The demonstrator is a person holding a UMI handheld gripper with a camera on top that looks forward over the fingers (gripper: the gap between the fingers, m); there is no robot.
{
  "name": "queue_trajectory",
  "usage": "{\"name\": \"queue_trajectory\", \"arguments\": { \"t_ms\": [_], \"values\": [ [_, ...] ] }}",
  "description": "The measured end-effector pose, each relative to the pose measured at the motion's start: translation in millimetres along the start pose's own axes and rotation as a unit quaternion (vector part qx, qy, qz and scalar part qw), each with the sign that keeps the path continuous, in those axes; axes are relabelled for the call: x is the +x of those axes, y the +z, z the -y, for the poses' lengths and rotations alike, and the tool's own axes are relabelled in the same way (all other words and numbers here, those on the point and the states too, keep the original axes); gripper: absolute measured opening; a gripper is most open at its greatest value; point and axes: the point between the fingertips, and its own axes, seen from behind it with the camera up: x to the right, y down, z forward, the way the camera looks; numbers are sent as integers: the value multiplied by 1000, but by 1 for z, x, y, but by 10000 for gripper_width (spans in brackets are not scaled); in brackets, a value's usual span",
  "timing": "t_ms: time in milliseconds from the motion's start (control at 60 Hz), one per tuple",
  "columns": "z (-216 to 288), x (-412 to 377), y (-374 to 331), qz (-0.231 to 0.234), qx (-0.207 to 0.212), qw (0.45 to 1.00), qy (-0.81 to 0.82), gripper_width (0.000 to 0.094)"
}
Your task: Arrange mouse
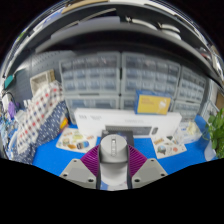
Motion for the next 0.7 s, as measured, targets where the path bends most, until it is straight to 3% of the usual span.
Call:
{"name": "queue_trajectory", "arguments": {
  "t_ms": [183, 350, 367, 383, 467, 517, 700],
  "values": [
    [-101, 23, 43, 3, -88, 996, 18, 367],
    [-163, 18, 55, 7, -146, 989, 16, 369],
    [-164, 19, 56, 6, -143, 990, 11, 422],
    [-160, 19, 58, 3, -131, 991, 9, 371],
    [-161, 18, 55, -4, -129, 992, 11, 376],
    [-162, 19, 57, -6, -129, 992, 11, 441],
    [-160, 19, 58, -15, -121, 992, 18, 524]
  ]
}}
